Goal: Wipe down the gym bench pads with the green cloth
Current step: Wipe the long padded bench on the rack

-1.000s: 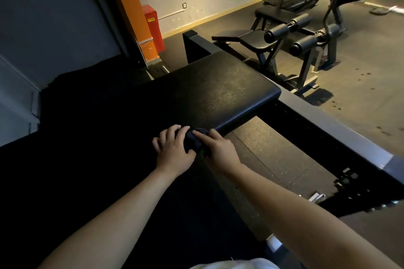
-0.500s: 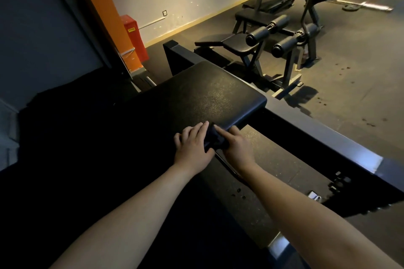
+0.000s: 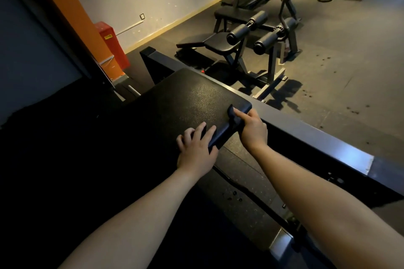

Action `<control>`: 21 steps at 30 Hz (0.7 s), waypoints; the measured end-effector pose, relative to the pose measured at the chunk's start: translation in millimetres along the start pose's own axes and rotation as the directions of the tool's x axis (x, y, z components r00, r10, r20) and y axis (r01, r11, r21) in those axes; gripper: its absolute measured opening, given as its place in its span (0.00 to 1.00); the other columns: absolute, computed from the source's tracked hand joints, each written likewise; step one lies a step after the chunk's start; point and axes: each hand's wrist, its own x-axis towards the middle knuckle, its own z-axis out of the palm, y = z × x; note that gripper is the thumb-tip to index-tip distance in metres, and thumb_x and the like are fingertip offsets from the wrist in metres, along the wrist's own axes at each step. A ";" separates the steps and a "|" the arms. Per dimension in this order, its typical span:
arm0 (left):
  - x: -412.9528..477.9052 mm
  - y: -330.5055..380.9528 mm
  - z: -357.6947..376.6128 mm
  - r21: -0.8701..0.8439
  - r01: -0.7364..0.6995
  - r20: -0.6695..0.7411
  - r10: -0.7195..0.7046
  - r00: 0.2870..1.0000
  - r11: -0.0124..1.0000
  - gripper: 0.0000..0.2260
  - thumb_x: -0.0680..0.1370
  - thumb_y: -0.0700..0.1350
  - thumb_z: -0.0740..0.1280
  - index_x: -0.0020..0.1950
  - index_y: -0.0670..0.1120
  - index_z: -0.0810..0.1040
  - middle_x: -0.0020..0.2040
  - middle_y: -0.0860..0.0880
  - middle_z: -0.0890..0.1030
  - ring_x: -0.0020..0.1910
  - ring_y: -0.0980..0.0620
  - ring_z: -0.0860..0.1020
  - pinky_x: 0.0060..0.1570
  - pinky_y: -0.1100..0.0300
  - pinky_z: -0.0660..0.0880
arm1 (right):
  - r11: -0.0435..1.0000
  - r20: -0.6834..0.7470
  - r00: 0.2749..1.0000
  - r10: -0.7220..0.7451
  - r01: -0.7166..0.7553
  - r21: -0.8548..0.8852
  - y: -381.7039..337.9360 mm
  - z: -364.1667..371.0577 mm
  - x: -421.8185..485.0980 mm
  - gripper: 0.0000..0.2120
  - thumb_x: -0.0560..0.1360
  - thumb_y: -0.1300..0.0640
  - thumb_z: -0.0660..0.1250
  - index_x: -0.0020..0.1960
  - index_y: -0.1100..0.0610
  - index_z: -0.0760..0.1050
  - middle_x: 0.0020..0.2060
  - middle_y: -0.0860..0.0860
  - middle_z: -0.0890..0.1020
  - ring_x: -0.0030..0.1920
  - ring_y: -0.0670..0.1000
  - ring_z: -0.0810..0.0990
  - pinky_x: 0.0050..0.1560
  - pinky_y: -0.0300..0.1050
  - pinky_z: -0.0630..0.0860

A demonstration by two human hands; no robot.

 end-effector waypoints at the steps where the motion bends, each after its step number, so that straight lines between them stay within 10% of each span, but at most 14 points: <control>1: -1.6 -2.0 1.8 -0.002 -0.007 -0.006 0.007 1.000 1.000 0.27 0.81 0.58 0.58 0.80 0.61 0.55 0.80 0.53 0.54 0.76 0.46 0.54 0.74 0.40 0.49 | 1.000 0.001 1.000 0.017 -0.017 0.016 1.4 -1.2 3.8 0.22 0.82 0.59 0.61 0.72 0.40 0.69 0.56 0.50 0.73 0.54 0.56 0.76 0.55 0.55 0.76; 8: 0.9 -8.8 5.6 -0.045 -0.042 -0.039 0.040 0.998 0.998 0.27 0.80 0.58 0.59 0.79 0.60 0.59 0.80 0.53 0.56 0.74 0.46 0.55 0.74 0.42 0.51 | 0.881 -0.061 0.921 0.385 -0.346 0.323 3.0 -6.5 28.8 0.15 0.83 0.56 0.58 0.68 0.51 0.72 0.47 0.48 0.67 0.41 0.48 0.70 0.39 0.41 0.70; 13: 0.8 -9.2 7.0 -0.035 -0.036 -0.055 0.034 0.998 0.999 0.27 0.80 0.58 0.59 0.79 0.60 0.58 0.79 0.53 0.56 0.74 0.46 0.55 0.74 0.42 0.52 | 0.814 0.027 0.924 0.383 -0.351 0.464 -12.3 -2.5 14.8 0.36 0.74 0.73 0.57 0.75 0.46 0.66 0.58 0.50 0.68 0.51 0.50 0.73 0.58 0.49 0.76; 21: 2.1 -9.0 9.7 -0.018 -0.047 -0.102 0.045 0.994 0.999 0.27 0.79 0.58 0.61 0.78 0.59 0.62 0.79 0.51 0.60 0.73 0.45 0.58 0.72 0.42 0.56 | 0.768 0.052 0.922 0.384 -0.350 0.536 -40.3 21.3 -45.0 0.26 0.71 0.69 0.61 0.62 0.46 0.72 0.54 0.49 0.78 0.54 0.51 0.77 0.57 0.54 0.77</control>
